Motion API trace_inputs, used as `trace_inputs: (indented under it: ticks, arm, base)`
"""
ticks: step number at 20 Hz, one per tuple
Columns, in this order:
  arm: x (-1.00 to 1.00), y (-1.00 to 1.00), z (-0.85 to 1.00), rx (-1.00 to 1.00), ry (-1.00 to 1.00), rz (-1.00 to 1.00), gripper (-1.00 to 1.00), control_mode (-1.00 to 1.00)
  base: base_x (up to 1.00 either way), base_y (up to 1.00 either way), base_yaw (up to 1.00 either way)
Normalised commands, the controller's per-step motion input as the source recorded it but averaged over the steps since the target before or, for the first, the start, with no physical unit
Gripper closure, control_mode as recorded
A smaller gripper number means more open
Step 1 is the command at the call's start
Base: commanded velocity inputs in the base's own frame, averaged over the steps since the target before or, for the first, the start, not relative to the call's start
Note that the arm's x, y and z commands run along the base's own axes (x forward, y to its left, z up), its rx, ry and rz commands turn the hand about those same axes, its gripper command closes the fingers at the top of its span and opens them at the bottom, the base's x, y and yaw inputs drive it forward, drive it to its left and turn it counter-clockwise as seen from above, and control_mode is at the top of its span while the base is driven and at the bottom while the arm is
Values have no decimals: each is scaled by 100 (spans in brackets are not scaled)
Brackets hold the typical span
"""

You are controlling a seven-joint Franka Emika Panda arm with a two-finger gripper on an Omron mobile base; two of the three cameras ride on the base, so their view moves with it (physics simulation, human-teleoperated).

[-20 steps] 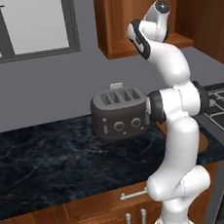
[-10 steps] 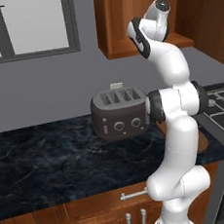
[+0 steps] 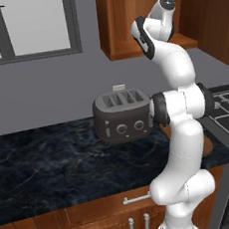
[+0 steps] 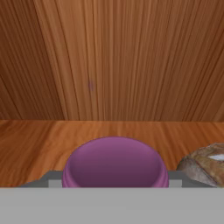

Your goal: Pick the bread, place it on the cutting board, pick the jam, place it on the counter, and close the cabinet.

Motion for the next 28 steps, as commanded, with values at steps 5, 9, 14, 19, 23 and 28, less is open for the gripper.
trace_inputs:
  ticks: [5,9,14,19,23,28]
  arm:
    - [-20,0,0,0,0,0,100,-100]
    - [-26,0,0,0,0,0,100,-100]
    - [-30,0,0,0,-1,0,100,-100]
    - [-35,0,0,0,-2,0,100,-100]
    - [-38,0,0,0,-4,0,100,-100]
    - [-42,0,0,0,-5,0,100,-100]
  base:
    - [0,0,0]
    - [0,0,0]
    - [0,0,0]
    - [0,0,0]
    - [0,0,0]
    - [0,0,0]
